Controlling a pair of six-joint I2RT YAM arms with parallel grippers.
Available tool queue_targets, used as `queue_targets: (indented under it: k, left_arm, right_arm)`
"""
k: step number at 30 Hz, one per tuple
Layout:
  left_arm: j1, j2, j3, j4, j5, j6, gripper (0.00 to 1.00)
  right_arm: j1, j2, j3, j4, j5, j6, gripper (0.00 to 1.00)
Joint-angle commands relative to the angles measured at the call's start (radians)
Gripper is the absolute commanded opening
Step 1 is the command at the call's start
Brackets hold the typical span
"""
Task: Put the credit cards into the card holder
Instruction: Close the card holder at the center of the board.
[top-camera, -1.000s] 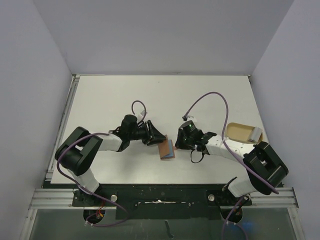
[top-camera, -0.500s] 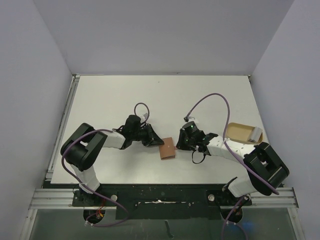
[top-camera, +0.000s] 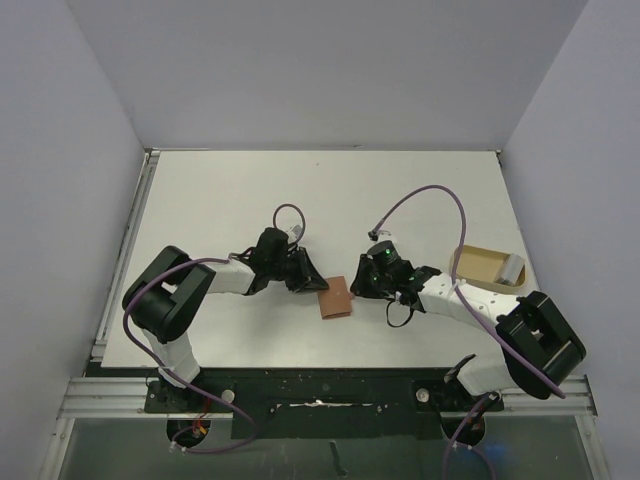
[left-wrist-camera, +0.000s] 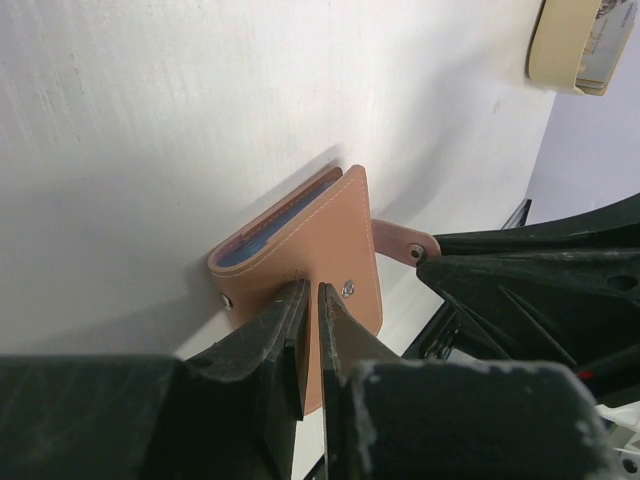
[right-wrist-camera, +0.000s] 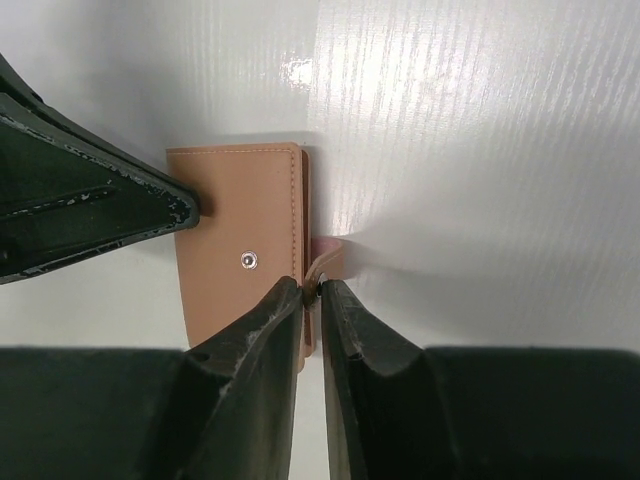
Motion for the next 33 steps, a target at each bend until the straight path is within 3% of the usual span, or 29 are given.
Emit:
queue_targets:
  k: [1,16,26,33]
  left_arm:
    - [-0.007,0.009,0.034,-0.016,-0.015,0.028,0.09]
    - [-0.007,-0.023,0.007,0.019,0.003,-0.014,0.14]
    - [-0.008,-0.024,-0.007,0.043,0.007,-0.024,0.14]
    - [-0.005,-0.056,-0.002,0.015,0.002,-0.026,0.20]
  right_arm:
    - [0.007,-0.007,0.023,0.066,-0.027,0.005,0.17]
    - [0.023,0.042,0.046,0.101,-0.071,0.007,0.09]
    - [0.033,0.092,0.098,0.073,-0.079,-0.016,0.15]
    - [0.042,0.111,0.096,0.076,-0.082,-0.009,0.07]
